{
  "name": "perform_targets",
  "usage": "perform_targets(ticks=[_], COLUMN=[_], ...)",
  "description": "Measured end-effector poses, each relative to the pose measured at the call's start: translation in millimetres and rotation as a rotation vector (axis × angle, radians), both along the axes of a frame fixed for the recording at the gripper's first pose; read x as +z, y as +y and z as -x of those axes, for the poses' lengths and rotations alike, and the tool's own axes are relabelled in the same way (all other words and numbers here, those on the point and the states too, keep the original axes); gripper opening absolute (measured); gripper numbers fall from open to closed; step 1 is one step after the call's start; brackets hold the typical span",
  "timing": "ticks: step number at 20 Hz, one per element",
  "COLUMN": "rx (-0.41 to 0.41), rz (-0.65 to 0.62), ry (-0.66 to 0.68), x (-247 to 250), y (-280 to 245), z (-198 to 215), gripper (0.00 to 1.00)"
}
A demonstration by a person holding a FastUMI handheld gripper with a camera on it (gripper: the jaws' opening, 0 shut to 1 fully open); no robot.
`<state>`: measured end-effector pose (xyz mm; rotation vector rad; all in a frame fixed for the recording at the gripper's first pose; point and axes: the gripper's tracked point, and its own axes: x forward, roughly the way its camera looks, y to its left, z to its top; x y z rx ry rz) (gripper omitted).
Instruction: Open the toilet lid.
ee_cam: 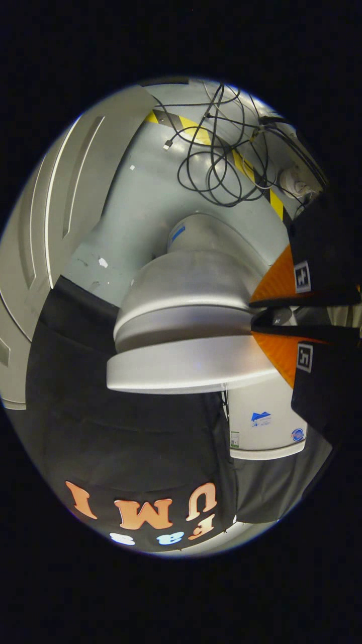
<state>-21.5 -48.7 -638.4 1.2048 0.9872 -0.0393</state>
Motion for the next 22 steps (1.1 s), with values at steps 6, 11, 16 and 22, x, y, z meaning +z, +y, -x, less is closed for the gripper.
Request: perform_targets(ticks=[6,11,16,22], rx=[-0.030,-0.020,-0.009,0.038], rz=[0.133,0.209,0.287,0.408], ry=[-0.039,-0.073,-0.125,-0.171], x=[12,50,100,167], y=[-4,9,28,69], z=[-9,-17,-28,-40], gripper=[0.08,0.08,0.09,0.08])
